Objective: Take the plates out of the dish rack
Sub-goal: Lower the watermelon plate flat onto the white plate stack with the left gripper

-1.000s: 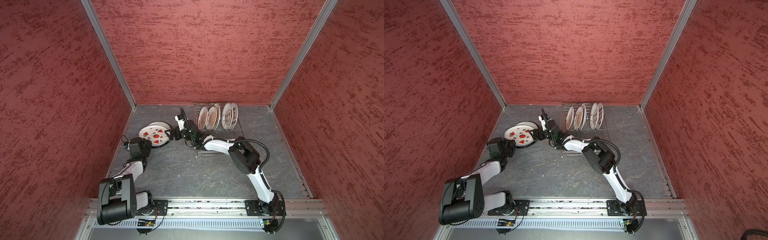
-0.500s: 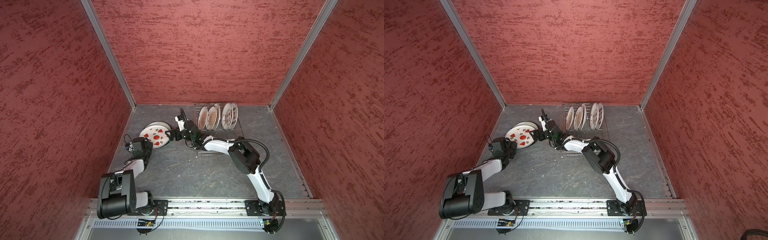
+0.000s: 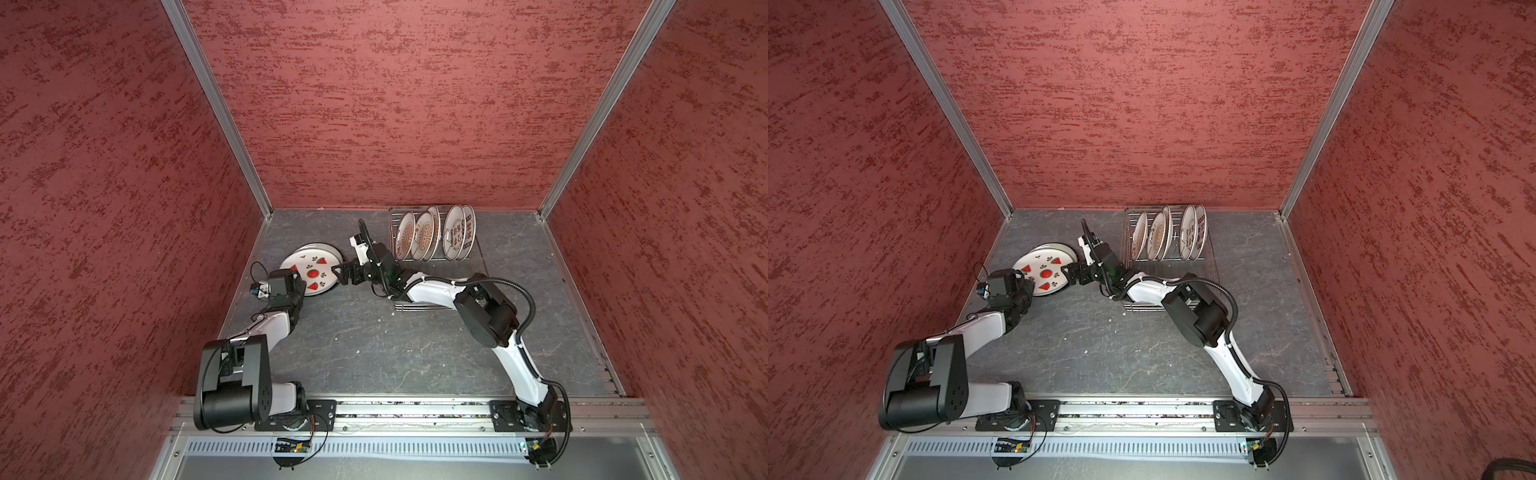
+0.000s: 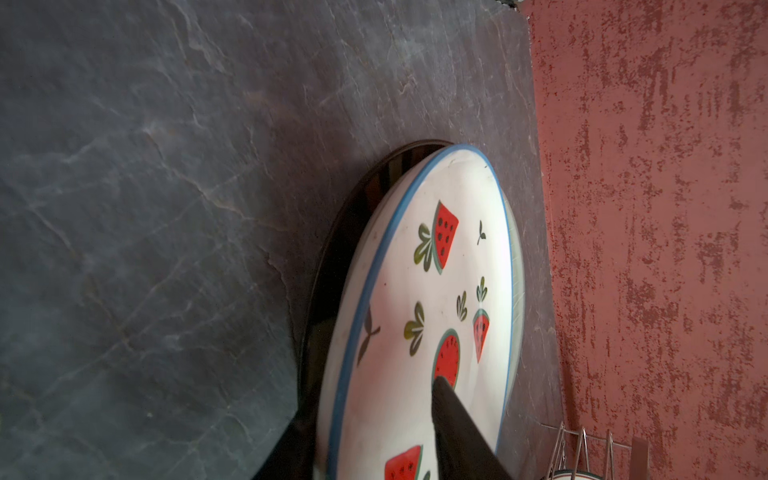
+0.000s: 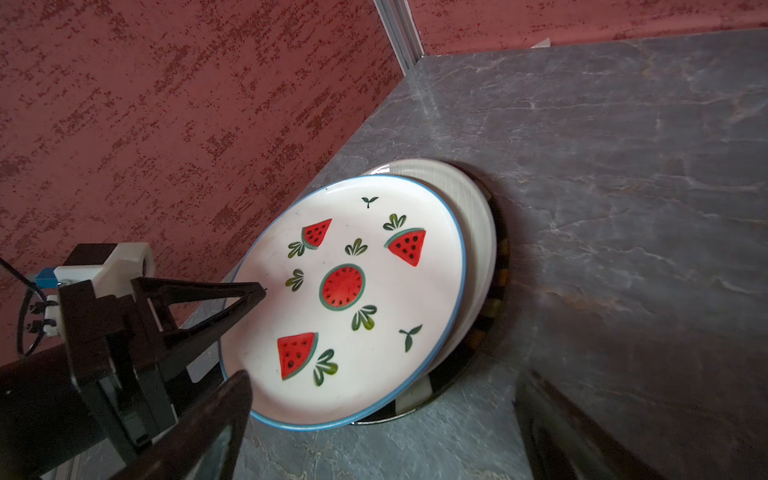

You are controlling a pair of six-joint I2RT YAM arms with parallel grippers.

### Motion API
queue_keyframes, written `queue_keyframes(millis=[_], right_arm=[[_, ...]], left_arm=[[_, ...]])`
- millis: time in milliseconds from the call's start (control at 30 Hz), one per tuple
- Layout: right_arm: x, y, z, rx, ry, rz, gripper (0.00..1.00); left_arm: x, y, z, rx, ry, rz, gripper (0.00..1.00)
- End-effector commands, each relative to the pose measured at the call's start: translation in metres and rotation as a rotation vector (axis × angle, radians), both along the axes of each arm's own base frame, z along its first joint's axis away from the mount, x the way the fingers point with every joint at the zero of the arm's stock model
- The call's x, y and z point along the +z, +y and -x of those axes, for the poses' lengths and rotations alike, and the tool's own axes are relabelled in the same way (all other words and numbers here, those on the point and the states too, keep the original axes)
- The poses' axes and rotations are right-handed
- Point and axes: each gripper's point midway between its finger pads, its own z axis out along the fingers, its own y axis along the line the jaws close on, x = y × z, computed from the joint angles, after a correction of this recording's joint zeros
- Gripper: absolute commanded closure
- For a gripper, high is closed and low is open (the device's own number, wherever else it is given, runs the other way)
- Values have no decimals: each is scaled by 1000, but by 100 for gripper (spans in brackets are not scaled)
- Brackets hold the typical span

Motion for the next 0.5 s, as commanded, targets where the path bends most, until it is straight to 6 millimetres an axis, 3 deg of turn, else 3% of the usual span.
queue_keyframes(millis=[0, 467], right_arm=[[4, 1, -3, 8, -17, -5, 1], [3, 4, -6, 13, -14, -6, 1]], left_arm=[[9, 4, -12, 2, -21, -38, 45], [11, 13, -15, 41, -8, -61, 44]])
